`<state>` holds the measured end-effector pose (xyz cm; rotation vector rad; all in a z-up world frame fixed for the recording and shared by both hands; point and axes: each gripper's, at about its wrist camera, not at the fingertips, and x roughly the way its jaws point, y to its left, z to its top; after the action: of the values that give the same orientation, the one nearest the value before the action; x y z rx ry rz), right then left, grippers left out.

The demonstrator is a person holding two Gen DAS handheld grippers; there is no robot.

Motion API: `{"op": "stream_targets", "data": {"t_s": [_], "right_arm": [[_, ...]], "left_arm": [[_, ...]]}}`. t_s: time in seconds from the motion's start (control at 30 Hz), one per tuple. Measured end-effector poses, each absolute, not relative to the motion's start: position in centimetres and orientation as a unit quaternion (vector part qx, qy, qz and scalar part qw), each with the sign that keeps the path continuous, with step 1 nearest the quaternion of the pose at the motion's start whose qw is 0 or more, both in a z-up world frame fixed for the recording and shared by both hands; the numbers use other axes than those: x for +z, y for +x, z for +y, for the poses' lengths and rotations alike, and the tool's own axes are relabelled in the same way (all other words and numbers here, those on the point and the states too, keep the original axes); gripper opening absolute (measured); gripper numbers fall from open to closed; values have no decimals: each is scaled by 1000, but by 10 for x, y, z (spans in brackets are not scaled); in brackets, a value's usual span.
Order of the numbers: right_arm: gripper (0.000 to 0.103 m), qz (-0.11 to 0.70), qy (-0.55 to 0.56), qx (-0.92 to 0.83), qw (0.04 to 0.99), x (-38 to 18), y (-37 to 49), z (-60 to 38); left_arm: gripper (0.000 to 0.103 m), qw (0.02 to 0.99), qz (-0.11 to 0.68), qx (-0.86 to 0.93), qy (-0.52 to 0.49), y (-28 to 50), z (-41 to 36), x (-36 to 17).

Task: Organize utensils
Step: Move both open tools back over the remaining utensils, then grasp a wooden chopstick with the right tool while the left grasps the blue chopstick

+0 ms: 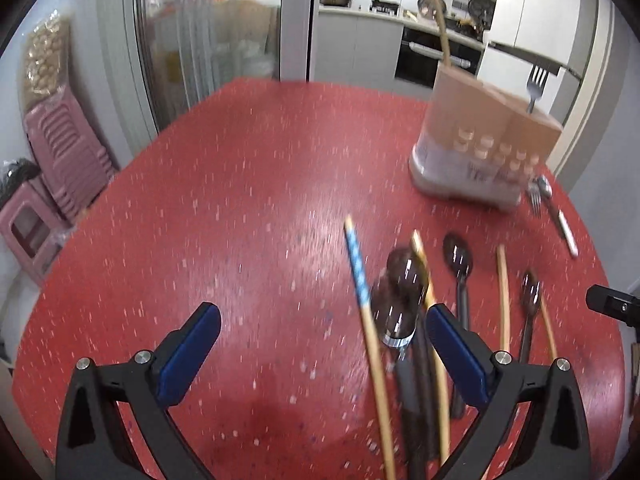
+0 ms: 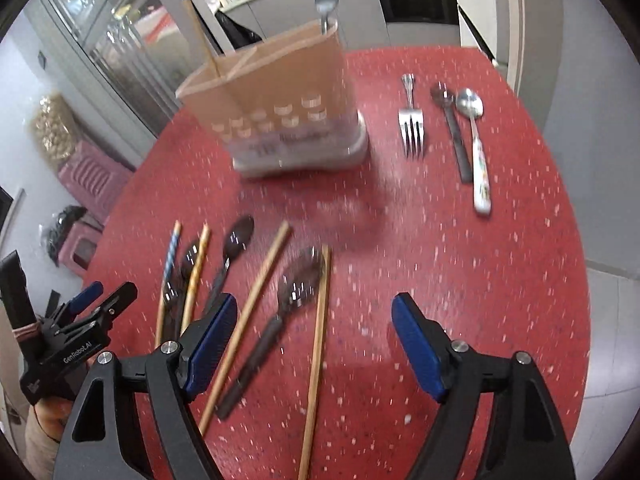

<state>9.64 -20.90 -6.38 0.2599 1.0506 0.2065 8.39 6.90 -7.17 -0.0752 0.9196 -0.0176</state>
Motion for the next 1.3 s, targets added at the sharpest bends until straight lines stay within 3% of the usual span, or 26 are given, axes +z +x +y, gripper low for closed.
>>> {"op": "stream_targets", "data": {"t_s": [0.97,1.1,1.3], "right_arm": [[82,556,20,43,830,-109,86,-181],[76,558,-8,43,829,-111,93,-171],[55,561,-39,53,825,-109,105,-160]], "left_arm": [[103,867,499,9,0,78,72,-111],[103,866,500,3,10,91,73,-110],[103,860,510,-4,21,107,67,-108]]}}
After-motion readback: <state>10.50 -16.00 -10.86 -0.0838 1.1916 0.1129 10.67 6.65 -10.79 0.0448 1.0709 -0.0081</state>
